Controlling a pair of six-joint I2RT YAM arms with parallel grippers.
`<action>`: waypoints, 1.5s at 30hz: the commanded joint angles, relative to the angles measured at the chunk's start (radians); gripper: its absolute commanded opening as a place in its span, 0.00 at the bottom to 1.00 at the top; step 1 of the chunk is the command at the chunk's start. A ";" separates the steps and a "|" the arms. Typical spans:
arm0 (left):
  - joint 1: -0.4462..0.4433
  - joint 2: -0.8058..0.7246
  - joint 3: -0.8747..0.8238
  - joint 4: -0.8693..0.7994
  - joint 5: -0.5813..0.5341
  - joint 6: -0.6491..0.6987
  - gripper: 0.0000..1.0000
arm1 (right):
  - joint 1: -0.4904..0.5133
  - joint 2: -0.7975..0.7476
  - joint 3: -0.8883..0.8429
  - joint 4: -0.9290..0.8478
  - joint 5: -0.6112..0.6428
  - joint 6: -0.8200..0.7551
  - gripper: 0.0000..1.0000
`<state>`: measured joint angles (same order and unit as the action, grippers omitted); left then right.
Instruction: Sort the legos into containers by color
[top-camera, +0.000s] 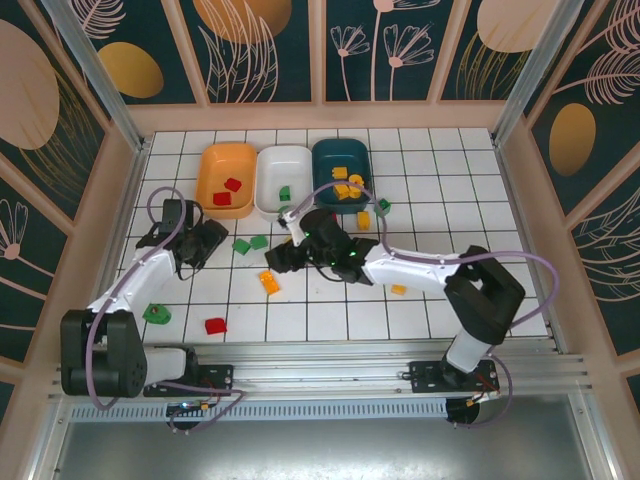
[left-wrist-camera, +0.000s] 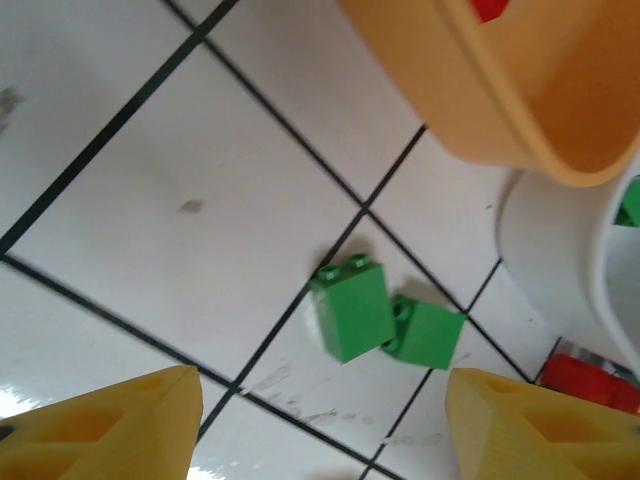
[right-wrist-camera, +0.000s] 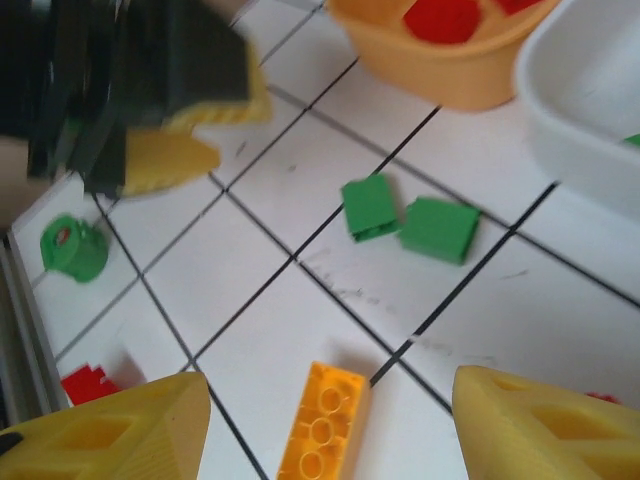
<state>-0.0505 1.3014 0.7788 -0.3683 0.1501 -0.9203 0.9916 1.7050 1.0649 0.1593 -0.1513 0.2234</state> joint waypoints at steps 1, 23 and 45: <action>0.032 0.034 0.086 0.082 0.027 0.043 0.69 | 0.095 0.113 0.115 -0.055 -0.042 -0.066 0.66; 0.361 0.025 0.091 0.231 0.323 -0.011 0.78 | 0.306 0.564 0.525 -0.211 -0.055 -0.212 0.66; 0.361 -0.009 0.082 0.270 0.362 -0.054 0.78 | 0.322 0.413 0.443 -0.126 0.000 -0.189 0.66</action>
<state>0.3077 1.3128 0.8711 -0.1287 0.4908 -0.9630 1.3045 2.1567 1.5238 0.0193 -0.1478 0.0387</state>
